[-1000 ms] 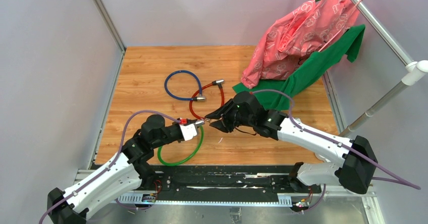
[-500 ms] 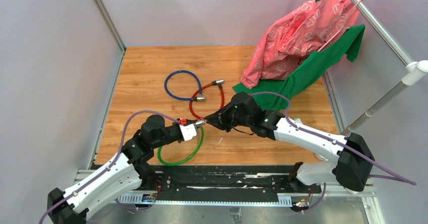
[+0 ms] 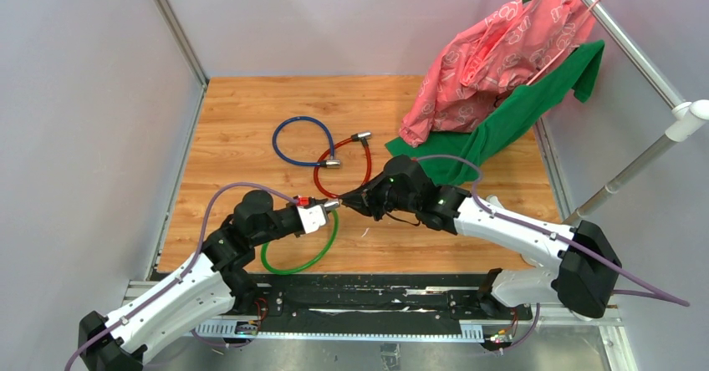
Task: Lock with the key
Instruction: Lock the lock.
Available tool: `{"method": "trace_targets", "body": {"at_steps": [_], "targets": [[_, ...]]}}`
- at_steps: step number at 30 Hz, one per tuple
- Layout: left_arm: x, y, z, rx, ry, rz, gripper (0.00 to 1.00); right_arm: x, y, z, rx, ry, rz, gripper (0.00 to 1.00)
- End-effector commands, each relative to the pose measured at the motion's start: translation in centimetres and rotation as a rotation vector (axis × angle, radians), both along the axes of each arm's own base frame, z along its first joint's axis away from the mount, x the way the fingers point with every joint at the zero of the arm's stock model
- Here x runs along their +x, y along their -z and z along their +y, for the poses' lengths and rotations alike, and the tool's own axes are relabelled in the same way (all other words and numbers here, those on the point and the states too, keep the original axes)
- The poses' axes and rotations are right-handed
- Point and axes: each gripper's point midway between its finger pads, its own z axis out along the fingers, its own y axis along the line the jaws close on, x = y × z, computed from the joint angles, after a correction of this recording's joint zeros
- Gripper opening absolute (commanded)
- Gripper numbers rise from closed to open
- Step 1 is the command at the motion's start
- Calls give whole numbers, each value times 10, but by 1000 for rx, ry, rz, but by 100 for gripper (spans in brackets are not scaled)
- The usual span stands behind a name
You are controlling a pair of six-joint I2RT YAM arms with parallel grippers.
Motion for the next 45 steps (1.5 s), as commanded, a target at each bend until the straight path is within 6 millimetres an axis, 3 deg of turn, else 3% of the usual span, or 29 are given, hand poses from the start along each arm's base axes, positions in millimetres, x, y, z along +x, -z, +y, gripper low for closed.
{"method": "trace_targets", "body": {"at_steps": [1,3,7,12,16,22,30,31,34,36,41,45], "targets": [[0,-10,-4,-27,16,-32,0,2,16,-8,-57,28,1,11],[0,-11,-4,-29,17,-33,0,4,16,-7,-66,17,-16,0],[-1,-14,-6,-46,17,-15,0,10,15,-8,-117,-41,-121,0],[-18,-19,-16,-122,61,119,0,18,2,-8,-164,-151,-370,0],[-16,-25,-18,-167,27,170,0,19,0,-13,-212,-203,-509,0],[-10,-33,-20,-173,26,139,0,13,3,4,-152,-308,-627,0],[-10,-27,-18,-153,17,149,0,13,-3,-12,-204,-287,-702,0],[-9,-26,-18,-152,14,151,0,11,-1,-12,-207,-298,-697,1],[-9,-23,-16,-140,7,152,0,3,1,-17,-241,-352,-692,27],[-8,-18,-13,-115,-3,150,0,-5,2,-27,-289,-398,-687,37],[-7,-7,-8,-67,-12,139,0,-31,-3,-43,-321,-541,-735,46],[-12,-3,-10,-54,19,147,0,-57,-15,-51,-301,-756,-940,52]]}}
